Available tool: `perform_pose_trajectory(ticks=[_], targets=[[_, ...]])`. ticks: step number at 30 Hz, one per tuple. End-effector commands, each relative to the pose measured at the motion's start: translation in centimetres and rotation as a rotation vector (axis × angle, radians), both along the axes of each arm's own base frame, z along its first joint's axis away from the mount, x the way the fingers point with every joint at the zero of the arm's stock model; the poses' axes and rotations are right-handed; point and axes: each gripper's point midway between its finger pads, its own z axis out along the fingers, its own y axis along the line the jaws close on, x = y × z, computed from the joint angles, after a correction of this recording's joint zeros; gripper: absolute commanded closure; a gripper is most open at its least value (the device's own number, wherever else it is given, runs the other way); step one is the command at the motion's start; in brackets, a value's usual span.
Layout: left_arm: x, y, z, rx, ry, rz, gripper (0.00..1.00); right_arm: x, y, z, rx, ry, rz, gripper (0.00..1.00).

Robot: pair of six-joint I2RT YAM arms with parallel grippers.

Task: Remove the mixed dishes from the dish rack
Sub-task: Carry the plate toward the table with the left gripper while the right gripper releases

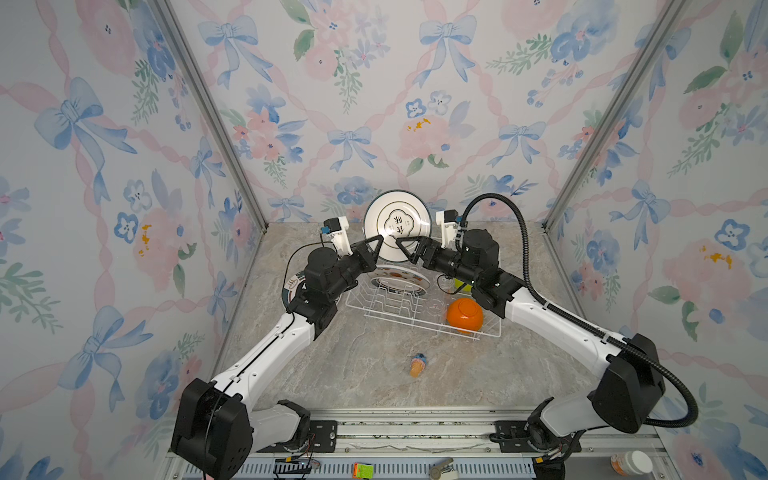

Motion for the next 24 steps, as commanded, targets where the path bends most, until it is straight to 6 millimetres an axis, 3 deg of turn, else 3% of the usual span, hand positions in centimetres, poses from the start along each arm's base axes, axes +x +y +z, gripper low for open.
perform_pose_trajectory(ticks=[1,8,17,18,24], targets=[[0.0,2.6,1.3,0.03,-0.053,0.12,1.0,-0.5,-1.3,2.8,-0.06,-0.111,-0.04,0.0],[0.6,7.6,-0.8,0.05,0.017,0.271,1.0,-1.1,-3.6,2.7,-0.218,-0.176,-0.101,0.03],[-0.8,17.8,-4.7,0.082,0.161,0.605,1.0,-1.6,-8.2,1.4,-0.342,-0.17,-0.195,0.03],[-1.2,18.7,-6.2,0.102,0.197,0.637,1.0,-1.6,-8.8,1.1,-0.349,-0.163,-0.208,0.03],[-3.1,21.2,-9.1,0.08,0.269,0.745,1.0,-1.9,-10.8,-0.2,-0.395,-0.132,-0.247,0.03]])
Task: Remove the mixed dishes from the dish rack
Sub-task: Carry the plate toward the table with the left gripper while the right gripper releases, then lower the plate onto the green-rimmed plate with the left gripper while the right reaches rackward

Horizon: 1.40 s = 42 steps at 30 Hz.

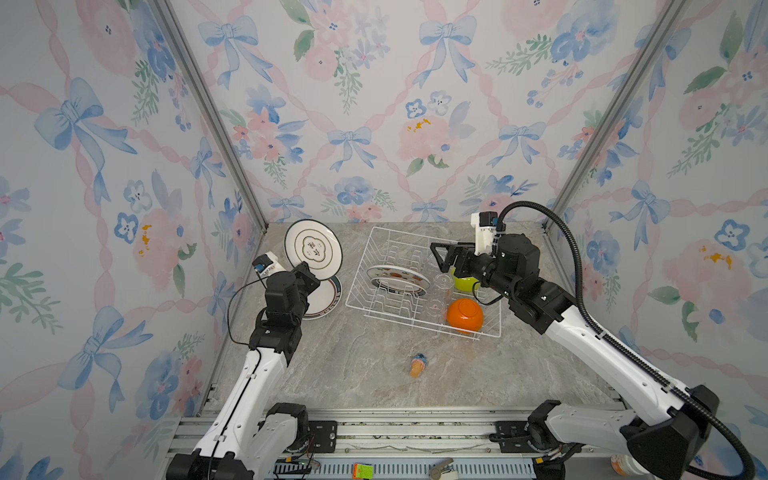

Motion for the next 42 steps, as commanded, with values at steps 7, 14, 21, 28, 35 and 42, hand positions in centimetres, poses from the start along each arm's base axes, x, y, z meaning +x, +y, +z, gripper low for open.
perform_pose_trajectory(ticks=[7,14,21,28,35,42], targets=[[-1.0,1.8,-4.0,-0.058,0.092,0.069,1.0,-0.3,-1.0,-3.3,-0.106,0.079,-0.005,0.03],[-1.1,1.2,-8.2,-0.118,0.168,0.027,1.0,-0.2,-0.3,-5.1,-0.124,0.125,0.029,0.03],[-1.7,1.5,-10.5,-0.148,0.206,0.02,1.0,-0.1,0.6,-7.3,-0.138,0.185,0.054,0.03],[-1.7,1.9,-12.2,-0.162,0.239,0.022,1.0,0.2,2.2,-8.8,-0.169,0.222,0.087,0.03],[-1.5,1.8,-14.3,-0.187,0.28,0.005,1.0,0.7,3.2,-10.1,-0.185,0.259,0.094,0.03],[-1.6,2.3,-15.4,-0.181,0.312,0.013,1.0,1.1,3.7,-10.8,-0.195,0.279,0.096,0.03]])
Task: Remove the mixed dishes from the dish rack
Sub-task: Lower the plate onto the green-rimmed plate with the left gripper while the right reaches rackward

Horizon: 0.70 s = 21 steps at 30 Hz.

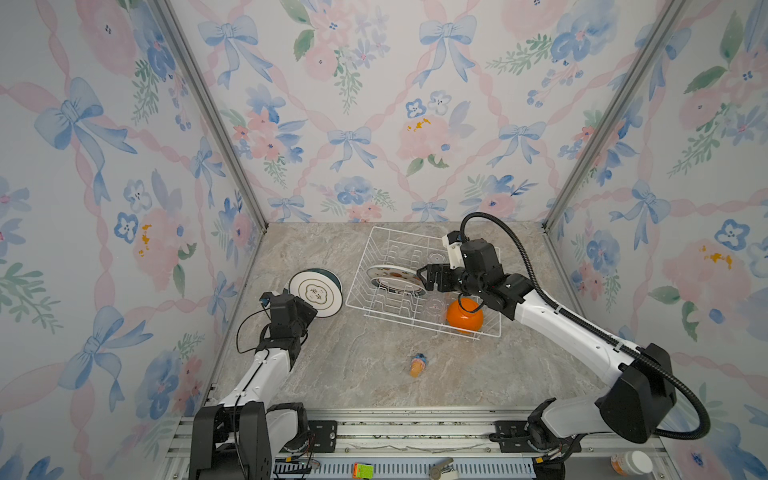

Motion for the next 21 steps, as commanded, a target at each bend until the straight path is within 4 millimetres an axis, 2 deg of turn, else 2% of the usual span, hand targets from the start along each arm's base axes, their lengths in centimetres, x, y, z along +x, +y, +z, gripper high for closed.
perform_pose_trajectory(ticks=[1,8,15,17,19,21], targets=[[0.4,0.5,0.3,0.005,-0.03,0.006,1.0,0.2,0.9,0.5,0.005,0.005,0.015,0.03],[0.4,1.4,-0.4,-0.004,-0.008,0.026,1.0,0.5,1.3,0.5,-0.003,0.011,0.025,0.03],[0.5,1.4,-0.8,-0.015,0.007,0.016,1.0,0.4,1.9,0.2,-0.013,0.015,0.041,0.03],[0.5,1.5,-0.8,-0.021,0.006,0.017,0.94,0.3,1.9,0.0,-0.019,0.019,0.042,0.03],[0.4,1.5,-0.8,-0.021,0.005,0.019,0.81,0.2,1.9,0.0,-0.022,0.018,0.042,0.03],[0.5,1.5,-0.7,-0.02,0.004,0.015,0.81,0.1,1.9,0.0,-0.027,0.016,0.043,0.03]])
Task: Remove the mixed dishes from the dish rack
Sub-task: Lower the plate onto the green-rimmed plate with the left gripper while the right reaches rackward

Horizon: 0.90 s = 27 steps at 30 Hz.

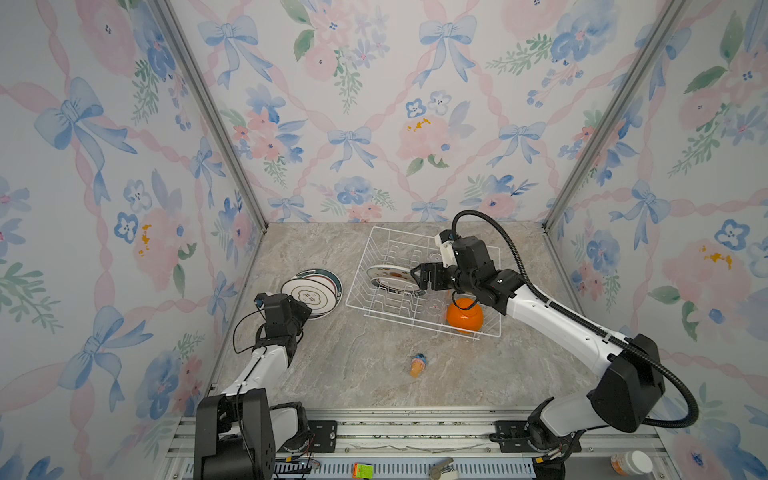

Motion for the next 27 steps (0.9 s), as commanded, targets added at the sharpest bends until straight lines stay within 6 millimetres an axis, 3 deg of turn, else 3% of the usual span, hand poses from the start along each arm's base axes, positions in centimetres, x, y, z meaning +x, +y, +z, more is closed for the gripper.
perform_pose_trajectory(ticks=[1,4,6,8,13,22,27], targets=[[0.0,-0.1,-0.1,0.002,0.002,-0.018,0.81,-0.2,0.4,0.5,-0.014,-0.006,0.015,0.03],[-0.1,0.1,-0.4,0.005,0.021,-0.009,0.81,-0.3,0.2,0.5,-0.02,-0.008,0.011,0.03],[-0.1,0.0,-0.5,0.001,0.022,-0.013,0.74,-0.3,0.2,0.5,-0.02,-0.007,0.013,0.03],[-0.1,0.0,-0.4,-0.002,0.024,-0.018,0.57,-0.4,0.2,0.5,-0.021,-0.007,0.012,0.03],[0.0,-0.2,-0.4,-0.004,0.046,-0.031,0.03,-0.5,0.2,0.3,-0.027,-0.006,0.014,0.03],[0.5,-0.8,-2.3,0.011,0.169,-0.069,0.02,-0.5,0.2,-0.2,-0.084,-0.001,0.038,0.02],[0.6,-0.5,-1.2,0.062,0.154,-0.059,0.02,-0.7,0.0,-0.6,-0.21,-0.023,0.061,0.02]])
